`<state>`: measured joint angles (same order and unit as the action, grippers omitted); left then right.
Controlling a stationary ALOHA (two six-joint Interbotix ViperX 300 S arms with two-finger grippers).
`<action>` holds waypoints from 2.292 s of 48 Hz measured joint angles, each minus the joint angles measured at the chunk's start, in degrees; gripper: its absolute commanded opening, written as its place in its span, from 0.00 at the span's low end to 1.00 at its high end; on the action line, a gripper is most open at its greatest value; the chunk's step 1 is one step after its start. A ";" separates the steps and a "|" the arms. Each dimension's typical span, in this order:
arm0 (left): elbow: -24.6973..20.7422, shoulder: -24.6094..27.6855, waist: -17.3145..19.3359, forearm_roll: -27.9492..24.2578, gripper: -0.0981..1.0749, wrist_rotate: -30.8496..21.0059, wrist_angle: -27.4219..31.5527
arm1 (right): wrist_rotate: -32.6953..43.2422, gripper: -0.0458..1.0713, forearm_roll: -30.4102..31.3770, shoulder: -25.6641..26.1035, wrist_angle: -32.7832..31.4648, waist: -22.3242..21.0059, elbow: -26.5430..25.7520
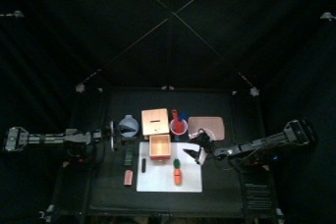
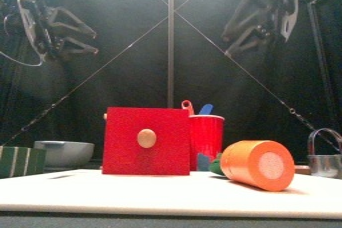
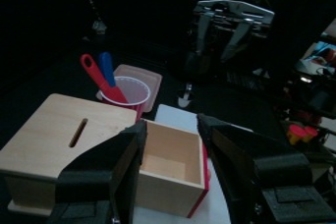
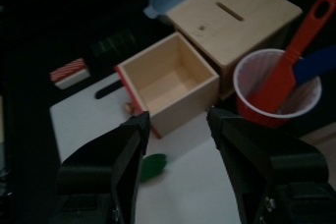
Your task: Close drawer
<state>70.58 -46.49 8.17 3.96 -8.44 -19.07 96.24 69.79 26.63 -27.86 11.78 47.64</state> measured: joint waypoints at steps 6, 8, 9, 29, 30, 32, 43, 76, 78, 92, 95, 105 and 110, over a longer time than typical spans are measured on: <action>0.00 2.64 0.09 -0.35 0.75 -0.09 0.09 | -0.53 0.63 -1.93 -3.25 2.37 -2.81 0.00; -0.09 3.78 0.00 -0.35 0.74 -0.09 0.35 | -0.62 0.57 -2.81 -4.48 3.69 -3.60 0.09; -0.18 4.57 -0.09 -0.35 0.72 -0.18 0.53 | -0.62 0.54 -3.16 -5.19 4.39 -3.96 0.00; 0.70 10.99 -1.85 -0.18 0.53 -0.18 1.76 | -0.70 0.26 -5.54 -16.70 8.70 -10.37 -0.88; 0.88 11.16 -1.93 -0.26 0.53 -0.26 1.76 | -0.70 0.26 -5.62 -17.31 8.70 -10.46 -1.14; 1.23 11.60 -2.02 -0.18 0.53 -0.26 1.85 | -0.70 0.26 -5.54 -18.54 8.70 -10.72 -1.85; 1.49 17.58 -3.08 -0.18 0.53 -0.26 1.85 | -0.79 0.26 -5.45 -23.82 8.09 -12.39 -5.10; -7.91 37.44 -4.04 -3.34 0.53 0.18 -1.41 | -0.97 0.26 -5.19 -31.82 7.73 -13.27 -13.10; -8.26 37.79 -4.22 -3.43 0.53 0.09 -1.49 | -1.14 0.26 -5.10 -32.43 7.73 -13.27 -13.54; -8.70 38.41 -5.71 -3.43 0.53 0.09 -1.49 | -3.96 0.26 -5.10 -35.07 7.82 -13.27 -16.61; -8.70 38.41 -5.80 -3.43 0.53 0.18 -1.41 | -3.96 0.26 -5.10 -35.24 7.82 -13.27 -16.96; -8.70 38.41 -5.63 -3.52 0.53 0.18 -1.41 | -3.96 0.26 -5.89 -35.24 7.82 -13.27 -17.05; -8.70 38.23 -5.63 -3.52 0.53 0.18 -1.41 | -3.96 0.26 -7.29 -35.24 7.82 -12.92 -16.88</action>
<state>61.88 -8.26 2.55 0.44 -8.26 -20.48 92.29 62.49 -8.61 -20.04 -1.14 30.76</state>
